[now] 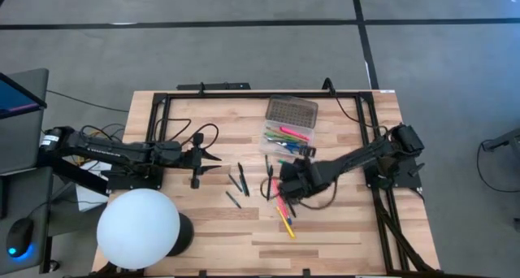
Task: Pick & place school supplies into a supply box
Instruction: Put the blue pen into the black supply box
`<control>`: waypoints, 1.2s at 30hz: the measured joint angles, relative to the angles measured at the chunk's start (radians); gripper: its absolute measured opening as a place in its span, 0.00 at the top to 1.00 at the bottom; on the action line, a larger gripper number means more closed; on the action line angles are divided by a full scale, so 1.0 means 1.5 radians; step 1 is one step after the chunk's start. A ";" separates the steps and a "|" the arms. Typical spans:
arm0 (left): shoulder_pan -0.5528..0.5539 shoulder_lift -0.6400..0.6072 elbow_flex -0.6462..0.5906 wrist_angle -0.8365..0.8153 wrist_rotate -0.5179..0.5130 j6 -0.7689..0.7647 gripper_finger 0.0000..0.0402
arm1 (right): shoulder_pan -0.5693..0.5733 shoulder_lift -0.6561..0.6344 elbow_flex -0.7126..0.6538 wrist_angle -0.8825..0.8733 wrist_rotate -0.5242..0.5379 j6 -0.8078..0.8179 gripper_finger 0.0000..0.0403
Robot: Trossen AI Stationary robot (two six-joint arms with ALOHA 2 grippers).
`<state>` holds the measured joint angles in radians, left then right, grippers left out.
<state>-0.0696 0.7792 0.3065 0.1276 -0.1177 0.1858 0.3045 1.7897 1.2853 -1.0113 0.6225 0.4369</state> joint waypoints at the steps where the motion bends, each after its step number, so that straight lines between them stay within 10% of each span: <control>1: 0.000 0.000 0.000 0.000 0.000 0.000 0.78 | -0.015 0.000 0.000 0.004 0.007 -0.017 0.89; 19: 0.000 0.000 0.000 -0.003 -0.001 0.001 0.78 | -0.267 0.000 0.001 0.089 -0.045 -0.177 0.89; 36: 0.000 0.000 0.000 -0.005 -0.001 -0.004 0.78 | -0.314 -0.001 0.001 0.129 -0.140 -0.367 0.89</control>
<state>-0.0696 0.7792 0.3065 0.1207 -0.1192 0.1791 -0.1666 1.7881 1.2870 -0.8185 0.4127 -0.1130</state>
